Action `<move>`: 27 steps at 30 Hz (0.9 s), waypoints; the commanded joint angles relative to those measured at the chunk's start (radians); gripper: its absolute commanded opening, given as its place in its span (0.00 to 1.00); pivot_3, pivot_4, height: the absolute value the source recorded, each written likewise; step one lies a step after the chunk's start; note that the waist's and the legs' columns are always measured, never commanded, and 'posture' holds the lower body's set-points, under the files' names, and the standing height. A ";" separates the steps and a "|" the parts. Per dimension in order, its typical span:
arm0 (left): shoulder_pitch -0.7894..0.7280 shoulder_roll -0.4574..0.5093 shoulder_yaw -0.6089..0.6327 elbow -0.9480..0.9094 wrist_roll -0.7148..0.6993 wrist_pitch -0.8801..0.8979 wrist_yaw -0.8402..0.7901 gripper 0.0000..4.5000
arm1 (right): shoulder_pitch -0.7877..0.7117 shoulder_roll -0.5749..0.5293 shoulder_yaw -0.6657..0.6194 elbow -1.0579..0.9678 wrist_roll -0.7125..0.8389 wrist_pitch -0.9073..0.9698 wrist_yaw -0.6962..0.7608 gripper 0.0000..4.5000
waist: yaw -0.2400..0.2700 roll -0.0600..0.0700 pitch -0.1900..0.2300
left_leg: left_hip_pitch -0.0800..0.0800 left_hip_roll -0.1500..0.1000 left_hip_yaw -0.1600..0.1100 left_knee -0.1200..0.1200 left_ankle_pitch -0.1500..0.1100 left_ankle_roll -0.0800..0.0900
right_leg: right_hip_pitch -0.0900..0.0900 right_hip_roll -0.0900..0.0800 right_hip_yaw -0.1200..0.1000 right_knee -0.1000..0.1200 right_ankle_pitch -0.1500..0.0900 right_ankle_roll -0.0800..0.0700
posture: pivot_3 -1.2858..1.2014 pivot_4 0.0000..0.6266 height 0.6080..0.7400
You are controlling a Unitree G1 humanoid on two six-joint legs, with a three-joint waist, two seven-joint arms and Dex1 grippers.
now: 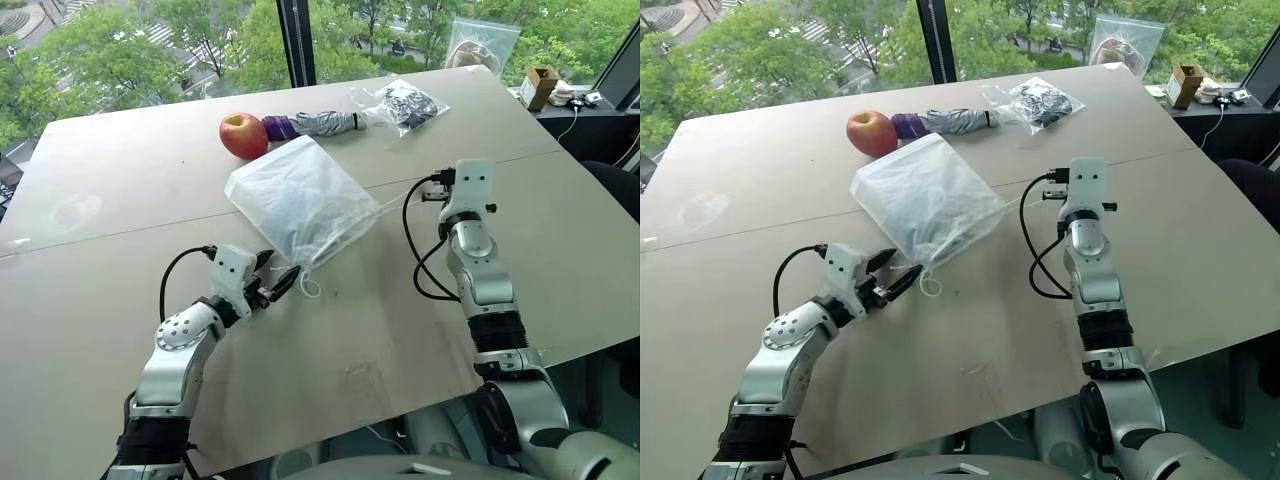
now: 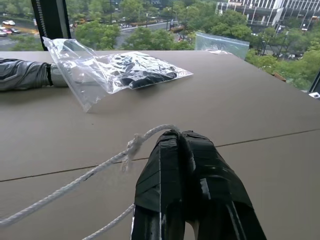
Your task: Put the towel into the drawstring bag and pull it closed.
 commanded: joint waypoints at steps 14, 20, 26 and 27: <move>0.027 -0.075 0.021 -0.041 0.019 0.046 0.117 0.01 | -0.029 -0.001 -0.020 -0.054 0.011 -0.002 -0.013 0.00 | -0.002 0.001 -0.002 | 0.000 0.000 0.000 0.000 0.000 0.000 | 0.000 0.000 0.001 0.000 0.000 0.000 | 0.52 0.24 1.00; 0.052 -0.109 0.145 -0.074 0.083 -0.123 0.287 0.01 | -0.046 -0.009 -0.043 -0.027 0.002 -0.033 -0.051 0.00 | -0.005 0.001 -0.002 | 0.000 0.001 0.001 0.000 0.000 0.000 | -0.001 0.000 0.001 0.000 0.000 0.000 | 0.52 0.24 1.00; 0.067 -0.141 0.275 -0.091 0.182 -0.236 0.507 0.01 | -0.056 -0.005 -0.092 0.004 0.016 -0.035 -0.102 0.00 | 0.001 0.001 -0.002 | -0.001 0.001 0.000 0.000 0.000 0.000 | -0.001 -0.001 0.001 0.000 0.000 0.000 | 0.52 0.24 1.00; 0.070 -0.144 0.298 -0.089 0.206 -0.244 0.550 0.01 | -0.057 -0.004 -0.103 0.010 0.020 -0.033 -0.113 0.00 | 0.001 0.001 -0.002 | -0.001 0.000 0.000 0.000 0.000 0.000 | -0.001 -0.001 0.001 -0.001 0.000 0.000 | 0.52 0.24 1.00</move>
